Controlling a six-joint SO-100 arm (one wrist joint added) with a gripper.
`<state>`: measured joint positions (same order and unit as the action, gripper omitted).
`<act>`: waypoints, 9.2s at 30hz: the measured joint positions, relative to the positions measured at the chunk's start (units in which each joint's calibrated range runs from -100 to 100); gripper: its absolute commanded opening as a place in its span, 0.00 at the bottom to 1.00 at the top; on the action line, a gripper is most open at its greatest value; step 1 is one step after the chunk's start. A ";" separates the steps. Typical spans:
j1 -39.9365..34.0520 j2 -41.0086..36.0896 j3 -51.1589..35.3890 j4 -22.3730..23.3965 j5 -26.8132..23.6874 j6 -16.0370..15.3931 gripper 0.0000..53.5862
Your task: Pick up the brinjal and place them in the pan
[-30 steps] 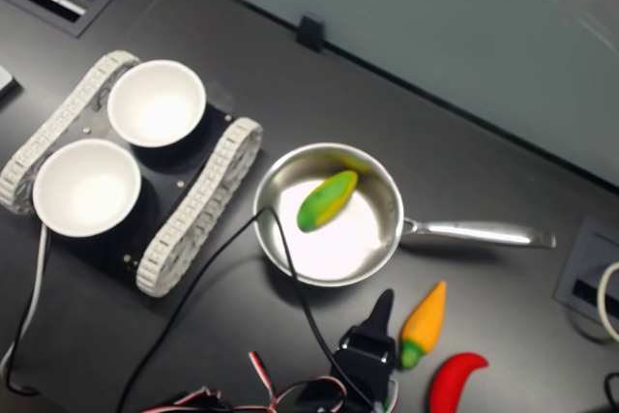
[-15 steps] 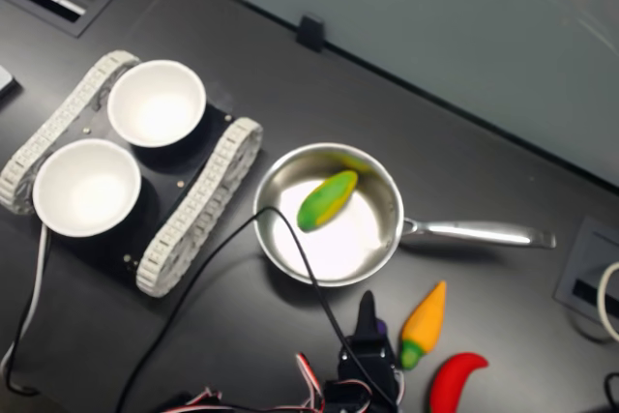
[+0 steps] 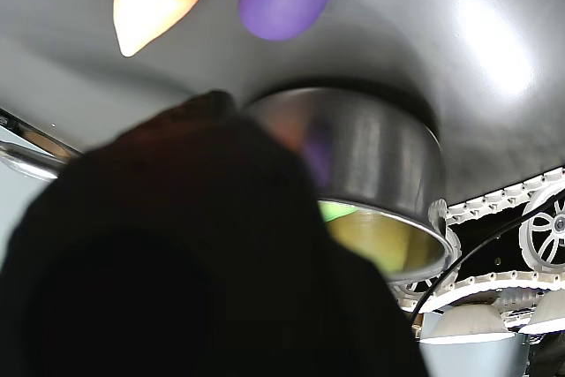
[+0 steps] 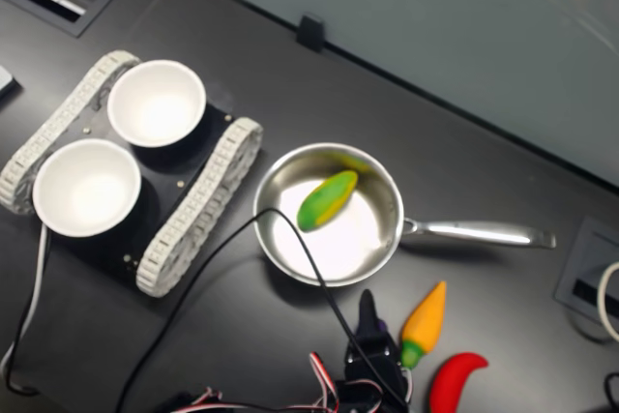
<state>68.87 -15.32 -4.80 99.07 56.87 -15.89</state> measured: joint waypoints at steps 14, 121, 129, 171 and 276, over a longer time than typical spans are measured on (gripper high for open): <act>1.54 0.51 0.18 -1.19 4.15 0.28 0.73; -7.48 20.54 7.06 -16.83 30.13 18.55 0.68; -7.81 20.45 9.14 -19.72 30.13 18.73 0.63; -13.31 13.97 20.00 -25.75 25.01 19.01 0.01; -47.41 -64.56 53.48 -34.17 -46.01 6.52 0.00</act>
<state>21.45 -79.88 48.69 64.90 10.87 -9.37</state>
